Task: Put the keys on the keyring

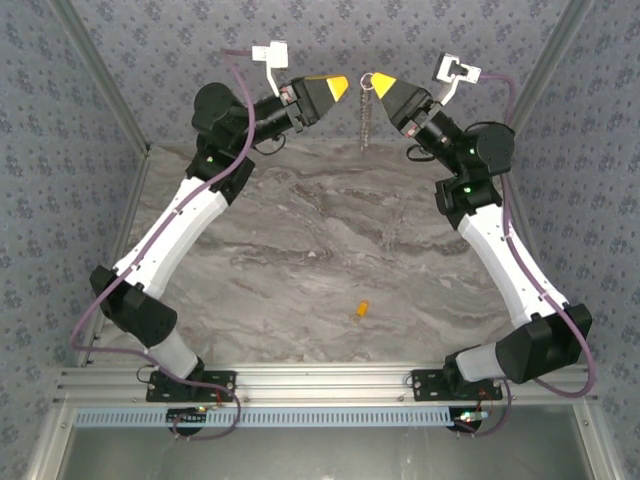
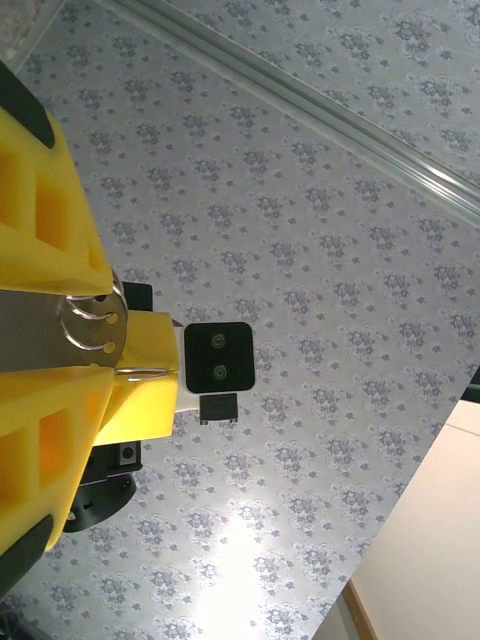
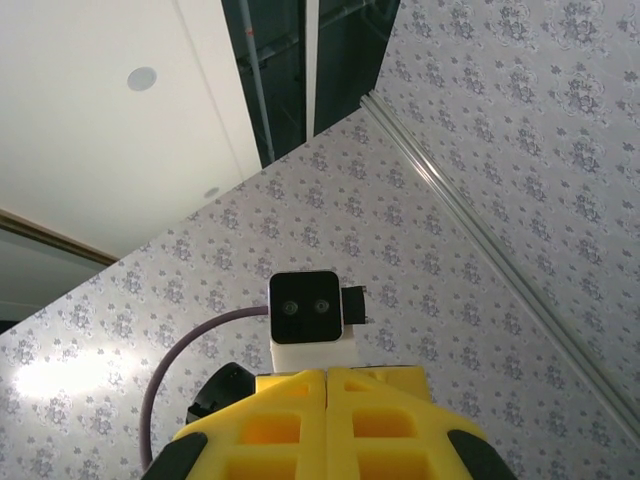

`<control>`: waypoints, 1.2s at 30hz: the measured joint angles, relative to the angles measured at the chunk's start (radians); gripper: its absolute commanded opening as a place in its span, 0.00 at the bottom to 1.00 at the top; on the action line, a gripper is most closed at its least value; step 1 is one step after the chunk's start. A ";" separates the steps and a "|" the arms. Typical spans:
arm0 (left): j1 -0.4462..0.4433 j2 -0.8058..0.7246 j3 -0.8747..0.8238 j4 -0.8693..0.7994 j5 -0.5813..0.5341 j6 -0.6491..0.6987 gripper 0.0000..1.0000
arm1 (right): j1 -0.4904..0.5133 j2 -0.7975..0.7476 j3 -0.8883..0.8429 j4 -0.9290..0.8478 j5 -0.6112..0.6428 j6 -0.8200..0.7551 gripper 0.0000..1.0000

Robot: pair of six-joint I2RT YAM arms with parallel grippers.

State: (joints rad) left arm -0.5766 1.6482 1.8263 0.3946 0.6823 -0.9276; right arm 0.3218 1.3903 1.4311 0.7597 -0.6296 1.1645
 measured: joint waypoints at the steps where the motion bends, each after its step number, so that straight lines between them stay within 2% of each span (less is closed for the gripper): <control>1: 0.000 0.002 0.000 0.003 0.000 -0.002 0.25 | 0.002 0.002 0.000 0.001 0.002 0.000 0.00; 30: -0.013 0.032 0.008 0.040 0.002 -0.029 0.24 | 0.039 0.039 0.000 0.031 0.014 0.026 0.00; 36: -0.015 0.039 0.011 0.053 0.005 -0.039 0.06 | 0.040 0.047 0.000 0.030 0.014 0.026 0.00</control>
State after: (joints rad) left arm -0.5915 1.6871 1.8370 0.4473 0.6876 -0.9668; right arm 0.3622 1.4376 1.4311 0.7898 -0.6155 1.1900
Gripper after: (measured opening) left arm 0.117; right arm 0.066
